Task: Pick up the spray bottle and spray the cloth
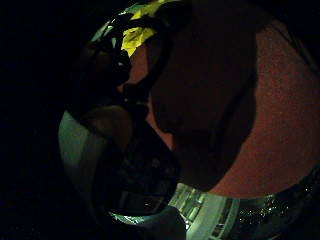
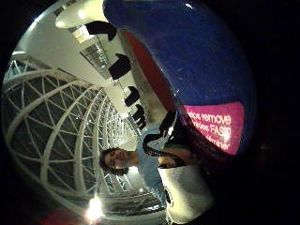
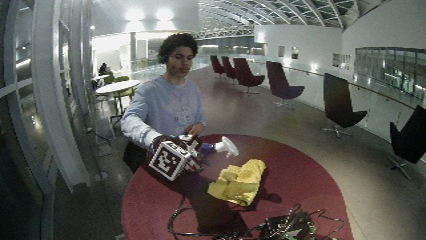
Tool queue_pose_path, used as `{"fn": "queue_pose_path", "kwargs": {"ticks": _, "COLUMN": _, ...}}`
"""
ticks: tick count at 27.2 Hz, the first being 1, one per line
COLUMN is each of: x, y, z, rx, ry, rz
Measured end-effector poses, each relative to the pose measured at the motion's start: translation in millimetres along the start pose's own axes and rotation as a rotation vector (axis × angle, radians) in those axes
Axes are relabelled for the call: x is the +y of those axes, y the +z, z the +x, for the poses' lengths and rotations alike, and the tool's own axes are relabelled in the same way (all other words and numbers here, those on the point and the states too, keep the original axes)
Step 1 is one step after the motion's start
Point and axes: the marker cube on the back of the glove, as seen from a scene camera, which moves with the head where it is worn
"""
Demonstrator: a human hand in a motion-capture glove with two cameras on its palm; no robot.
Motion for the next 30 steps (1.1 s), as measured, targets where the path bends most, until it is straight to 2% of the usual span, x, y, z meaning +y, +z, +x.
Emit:
{"fn": "queue_pose_path", "kwargs": {"ticks": 10, "x": -1.3, "y": 1.7, "z": 3.9, "rx": 0.022, "ry": 0.057, "rz": -0.014}}
{"fn": "queue_pose_path", "kwargs": {"ticks": 30, "x": 1.1, "y": 0.6, "z": 6.3, "rx": 0.044, "ry": 0.080, "rz": -0.011}}
